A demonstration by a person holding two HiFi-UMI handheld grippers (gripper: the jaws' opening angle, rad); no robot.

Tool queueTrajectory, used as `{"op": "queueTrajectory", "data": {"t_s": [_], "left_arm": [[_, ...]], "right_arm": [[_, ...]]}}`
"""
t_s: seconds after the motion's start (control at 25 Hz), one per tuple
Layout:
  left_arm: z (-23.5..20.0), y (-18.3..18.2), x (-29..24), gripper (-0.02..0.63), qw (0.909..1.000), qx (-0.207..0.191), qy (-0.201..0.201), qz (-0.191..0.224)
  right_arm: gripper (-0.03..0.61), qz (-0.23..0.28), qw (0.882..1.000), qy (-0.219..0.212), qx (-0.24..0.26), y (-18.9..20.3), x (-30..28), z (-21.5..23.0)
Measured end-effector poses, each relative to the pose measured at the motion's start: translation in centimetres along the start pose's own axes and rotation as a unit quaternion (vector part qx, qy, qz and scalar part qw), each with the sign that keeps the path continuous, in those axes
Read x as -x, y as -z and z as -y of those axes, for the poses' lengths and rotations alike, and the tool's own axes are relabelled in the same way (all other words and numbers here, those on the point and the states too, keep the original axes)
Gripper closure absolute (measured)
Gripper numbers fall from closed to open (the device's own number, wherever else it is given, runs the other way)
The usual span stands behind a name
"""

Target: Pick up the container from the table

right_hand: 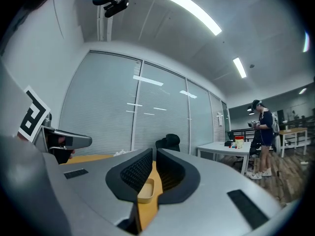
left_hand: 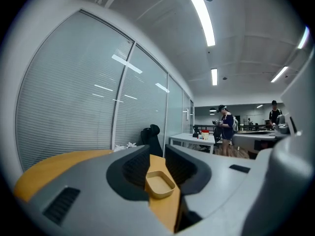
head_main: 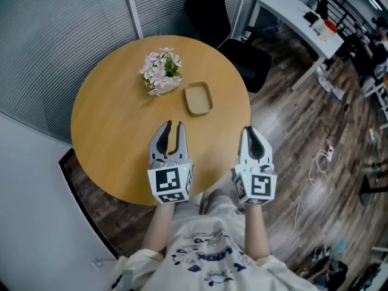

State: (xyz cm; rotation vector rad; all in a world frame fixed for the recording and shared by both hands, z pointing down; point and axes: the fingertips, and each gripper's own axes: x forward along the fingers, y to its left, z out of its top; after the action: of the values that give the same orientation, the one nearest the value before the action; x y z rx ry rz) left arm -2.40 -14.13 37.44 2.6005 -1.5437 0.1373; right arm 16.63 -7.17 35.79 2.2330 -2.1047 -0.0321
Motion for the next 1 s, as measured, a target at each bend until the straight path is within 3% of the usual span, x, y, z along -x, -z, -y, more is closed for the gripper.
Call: {"op": "queueTrajectory", "data": {"t_s": [0.56, 1.0], "left_arm": [[-0.8, 4.9, -8.9, 0.529, 0.9961, 0.018, -0.019, -0.084], [-1.8, 10.7, -15.0, 0.530, 0.9840, 0.032, -0.047, -0.169]], "right_arm": [[0.552, -0.051, 0.998, -0.044, -0.004, 4.1, -8.4, 1.5], [0.552, -0.091, 0.990, -0.103, -0.014, 9.2, -14.6, 1.7]]}}
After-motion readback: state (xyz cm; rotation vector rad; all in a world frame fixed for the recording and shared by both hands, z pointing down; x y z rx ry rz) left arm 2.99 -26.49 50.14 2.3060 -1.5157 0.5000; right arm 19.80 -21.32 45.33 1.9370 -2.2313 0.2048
